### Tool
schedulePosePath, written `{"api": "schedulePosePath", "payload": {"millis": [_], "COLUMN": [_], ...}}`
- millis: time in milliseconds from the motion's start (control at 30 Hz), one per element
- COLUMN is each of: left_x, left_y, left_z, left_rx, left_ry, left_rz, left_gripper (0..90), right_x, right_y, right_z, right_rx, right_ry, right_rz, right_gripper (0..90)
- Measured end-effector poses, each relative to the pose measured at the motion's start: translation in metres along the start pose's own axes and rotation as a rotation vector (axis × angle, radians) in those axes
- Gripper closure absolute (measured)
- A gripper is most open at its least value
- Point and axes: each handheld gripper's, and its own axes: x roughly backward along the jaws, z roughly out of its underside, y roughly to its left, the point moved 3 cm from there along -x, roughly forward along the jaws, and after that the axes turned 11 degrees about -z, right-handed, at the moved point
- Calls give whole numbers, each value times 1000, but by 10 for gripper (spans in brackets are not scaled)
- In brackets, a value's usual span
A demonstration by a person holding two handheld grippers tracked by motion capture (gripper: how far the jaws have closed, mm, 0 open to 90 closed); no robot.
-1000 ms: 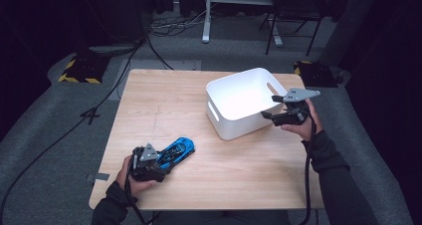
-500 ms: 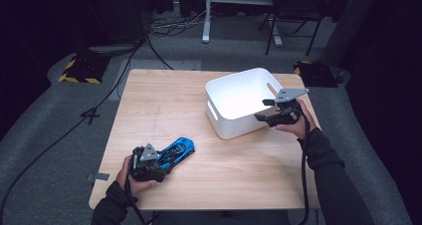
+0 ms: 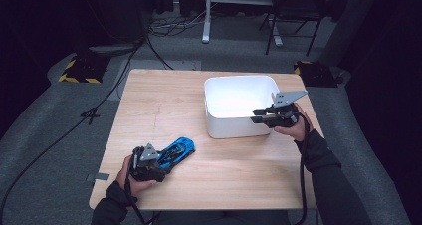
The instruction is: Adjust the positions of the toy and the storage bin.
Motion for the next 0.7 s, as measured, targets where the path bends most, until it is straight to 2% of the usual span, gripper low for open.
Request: {"api": "schedulePosePath", "payload": {"millis": [200, 267, 567, 633, 700], "left_x": [0, 0, 0, 0, 0], "left_y": [0, 0, 0, 0, -1], "left_z": [0, 0, 0, 0, 0], "left_rx": [0, 0, 3, 1, 9], "left_ry": [-1, -1, 0, -1, 0], "left_rz": [0, 0, 3, -1, 6], "left_gripper": [240, 240, 240, 241, 241], "right_x": [-7, -9, -9, -8, -5], "right_y": [16, 20, 36, 38, 39], "right_z": [-5, -7, -6, -6, -8], "right_rx": [32, 47, 55, 57, 51], "right_ry": [9, 12, 15, 24, -1], "right_rz": [-41, -31, -19, -6, 16], "right_gripper": [781, 786, 788, 771, 635]}}
